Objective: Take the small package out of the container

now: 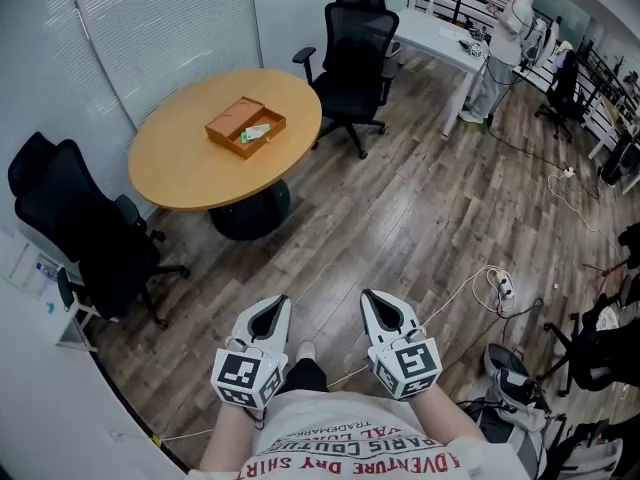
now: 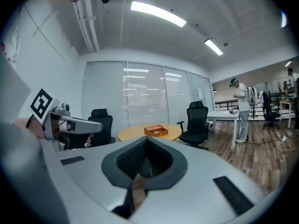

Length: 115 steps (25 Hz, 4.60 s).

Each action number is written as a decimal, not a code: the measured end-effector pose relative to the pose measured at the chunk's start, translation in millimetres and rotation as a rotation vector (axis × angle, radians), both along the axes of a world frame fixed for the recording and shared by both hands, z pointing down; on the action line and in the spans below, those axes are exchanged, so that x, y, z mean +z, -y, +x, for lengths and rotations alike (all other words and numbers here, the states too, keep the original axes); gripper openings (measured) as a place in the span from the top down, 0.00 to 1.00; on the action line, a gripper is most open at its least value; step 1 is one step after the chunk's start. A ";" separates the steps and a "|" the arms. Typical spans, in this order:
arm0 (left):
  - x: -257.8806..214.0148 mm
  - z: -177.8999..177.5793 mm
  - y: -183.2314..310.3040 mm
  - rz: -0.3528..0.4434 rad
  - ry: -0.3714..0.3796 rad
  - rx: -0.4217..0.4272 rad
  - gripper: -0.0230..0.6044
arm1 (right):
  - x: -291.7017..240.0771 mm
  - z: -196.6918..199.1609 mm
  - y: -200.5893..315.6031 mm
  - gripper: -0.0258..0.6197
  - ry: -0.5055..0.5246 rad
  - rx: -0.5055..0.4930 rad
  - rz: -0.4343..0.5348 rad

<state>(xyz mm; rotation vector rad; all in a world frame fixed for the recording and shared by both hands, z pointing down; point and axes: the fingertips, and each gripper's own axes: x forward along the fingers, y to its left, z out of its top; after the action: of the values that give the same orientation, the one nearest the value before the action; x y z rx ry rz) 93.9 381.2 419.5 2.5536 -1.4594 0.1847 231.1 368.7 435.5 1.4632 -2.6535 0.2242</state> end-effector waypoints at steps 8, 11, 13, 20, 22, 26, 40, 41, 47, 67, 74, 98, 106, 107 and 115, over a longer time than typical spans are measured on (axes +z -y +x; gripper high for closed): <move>-7.5 -34.0 64.3 0.032 -0.030 0.037 0.95 | 17.8 -29.4 70.5 0.95 0.001 0.085 -0.089; -1.0 -67.2 97.2 0.005 -0.051 0.002 0.95 | 13.3 -55.9 97.0 0.95 -0.005 0.081 -0.081; 0.8 -85.6 118.5 0.000 -0.051 -0.005 0.95 | 13.1 -71.6 115.0 0.95 -0.008 0.082 -0.090; 12.6 -131.1 175.0 -0.021 -0.009 -0.025 0.95 | 22.4 -116.2 160.4 0.95 -0.016 0.056 -0.144; 15.8 -137.6 183.9 -0.032 -0.012 -0.034 0.95 | 24.0 -123.1 171.8 0.95 -0.024 0.039 -0.149; 22.4 -144.7 207.6 -0.047 -0.010 -0.063 0.95 | 26.3 -129.3 203.4 0.95 -0.032 0.011 -0.145; 39.8 -116.4 378.2 -0.106 -0.033 -0.261 0.95 | 44.1 -119.0 406.7 0.95 -0.068 -0.197 -0.149; 39.1 -111.8 393.0 -0.111 -0.033 -0.279 0.95 | 44.4 -116.2 423.3 0.95 -0.075 -0.214 -0.151; 31.2 -91.5 476.2 -0.096 -0.049 -0.384 0.95 | 26.5 -91.3 522.9 0.95 -0.116 -0.303 -0.052; 44.0 -196.0 601.2 -0.081 -0.021 -0.603 0.95 | 55.8 -208.8 681.0 0.95 -0.154 -0.528 -0.127; 28.0 -250.4 635.7 -0.034 0.027 -0.605 0.95 | 46.5 -272.5 706.4 0.95 -0.147 -0.606 -0.124; 87.7 -272.5 616.0 -0.137 -0.065 -1.124 0.95 | 200.1 -354.3 725.4 0.55 -0.637 -1.276 -0.274; 111.4 -272.4 607.8 -0.171 -0.165 -1.264 0.95 | 263.9 -374.4 740.5 0.38 -0.814 -1.283 -0.383; 112.8 -273.9 606.9 -0.172 -0.168 -1.274 0.95 | 270.0 -377.4 741.6 0.36 -0.840 -1.281 -0.383; 125.5 -274.2 576.6 -0.192 -0.209 -1.354 0.95 | 301.2 -386.8 737.0 0.35 -0.990 -1.217 -0.332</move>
<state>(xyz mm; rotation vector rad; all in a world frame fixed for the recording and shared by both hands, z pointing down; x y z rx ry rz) -180.3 -195.3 545.0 0.9700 -2.4741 -0.1428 -155.7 -368.3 736.7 -0.2770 -1.9896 -0.1437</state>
